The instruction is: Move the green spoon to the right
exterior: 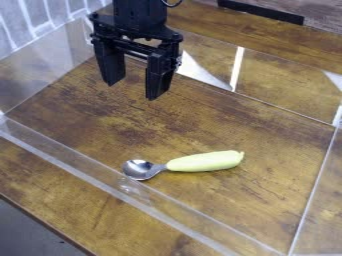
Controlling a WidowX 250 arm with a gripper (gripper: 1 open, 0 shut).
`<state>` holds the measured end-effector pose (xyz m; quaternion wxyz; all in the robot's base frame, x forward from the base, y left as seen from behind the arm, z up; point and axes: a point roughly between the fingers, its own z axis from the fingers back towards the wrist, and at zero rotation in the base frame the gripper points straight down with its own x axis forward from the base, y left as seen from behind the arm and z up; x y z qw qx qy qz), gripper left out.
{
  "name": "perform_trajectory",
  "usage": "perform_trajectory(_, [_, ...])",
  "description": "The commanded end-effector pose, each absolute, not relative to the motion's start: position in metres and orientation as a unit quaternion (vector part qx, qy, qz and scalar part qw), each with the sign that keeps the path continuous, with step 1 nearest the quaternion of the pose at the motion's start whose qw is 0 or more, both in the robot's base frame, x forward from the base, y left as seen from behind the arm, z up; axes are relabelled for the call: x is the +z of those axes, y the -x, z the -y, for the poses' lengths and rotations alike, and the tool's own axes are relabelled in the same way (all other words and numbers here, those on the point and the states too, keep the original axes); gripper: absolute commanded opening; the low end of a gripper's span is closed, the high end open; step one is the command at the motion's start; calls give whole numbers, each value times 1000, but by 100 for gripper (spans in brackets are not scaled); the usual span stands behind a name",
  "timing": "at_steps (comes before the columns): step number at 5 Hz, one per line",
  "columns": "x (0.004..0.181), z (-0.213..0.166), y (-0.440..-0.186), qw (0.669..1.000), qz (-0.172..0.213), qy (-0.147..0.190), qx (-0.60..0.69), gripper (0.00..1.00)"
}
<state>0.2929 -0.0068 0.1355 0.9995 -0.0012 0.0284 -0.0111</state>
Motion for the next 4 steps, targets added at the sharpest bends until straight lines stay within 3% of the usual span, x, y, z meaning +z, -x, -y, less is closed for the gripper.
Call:
perform_trajectory(1, [137, 10, -294, 1000, -28, 2, -1, 100])
perform_trajectory(3, [152, -3, -315, 1000, -20, 9, 10, 100])
perform_trajectory(4, [151, -10, -311, 1000, -19, 8, 20, 100])
